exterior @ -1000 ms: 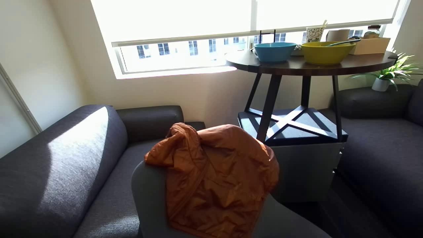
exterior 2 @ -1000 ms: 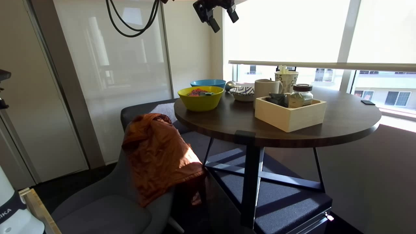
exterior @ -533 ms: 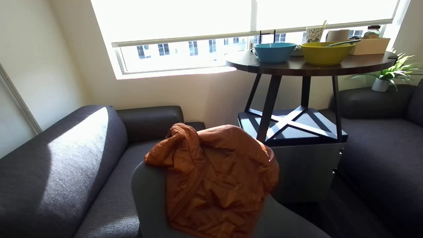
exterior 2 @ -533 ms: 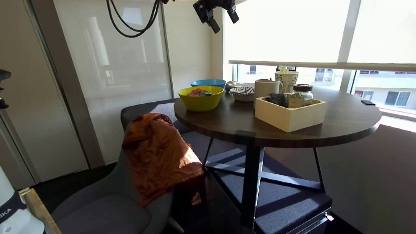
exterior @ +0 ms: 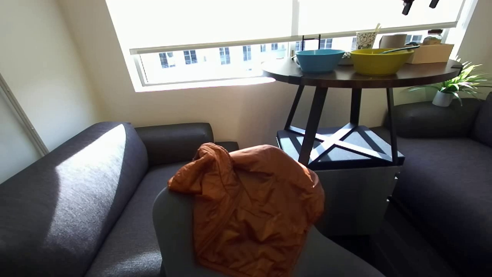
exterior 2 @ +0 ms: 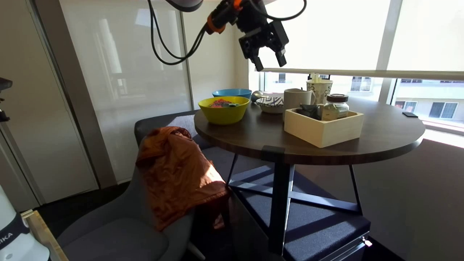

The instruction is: Put the glass jar in the black and white bowl then put the black object on the table

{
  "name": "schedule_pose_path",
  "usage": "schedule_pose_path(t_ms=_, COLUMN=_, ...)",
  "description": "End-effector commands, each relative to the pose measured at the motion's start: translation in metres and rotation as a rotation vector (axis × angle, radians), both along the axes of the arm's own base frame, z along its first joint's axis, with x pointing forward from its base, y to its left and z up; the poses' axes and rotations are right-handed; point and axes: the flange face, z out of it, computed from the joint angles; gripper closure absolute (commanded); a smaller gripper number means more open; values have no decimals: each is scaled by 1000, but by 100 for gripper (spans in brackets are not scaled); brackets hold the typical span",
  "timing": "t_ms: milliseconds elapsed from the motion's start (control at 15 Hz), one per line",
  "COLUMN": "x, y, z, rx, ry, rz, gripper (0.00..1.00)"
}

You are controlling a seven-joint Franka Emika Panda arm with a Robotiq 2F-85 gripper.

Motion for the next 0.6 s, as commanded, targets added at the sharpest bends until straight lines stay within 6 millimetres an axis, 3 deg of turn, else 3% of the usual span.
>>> schedule_pose_path(t_ms=0, x=0, y=-16, z=-10, rx=26, ry=25, rz=-32, gripper=0)
schedule_pose_path(t_ms=133, x=2, y=-28, z=-23, rx=29, ry=42, rz=-50, gripper=0)
schedule_pose_path(t_ms=333, x=4, y=-18, z=-18, rx=16, ry=34, rz=-46, gripper=0)
schedule_pose_path(t_ms=533, x=2, y=-61, z=-26, rx=87, ry=58, rz=-226, gripper=0)
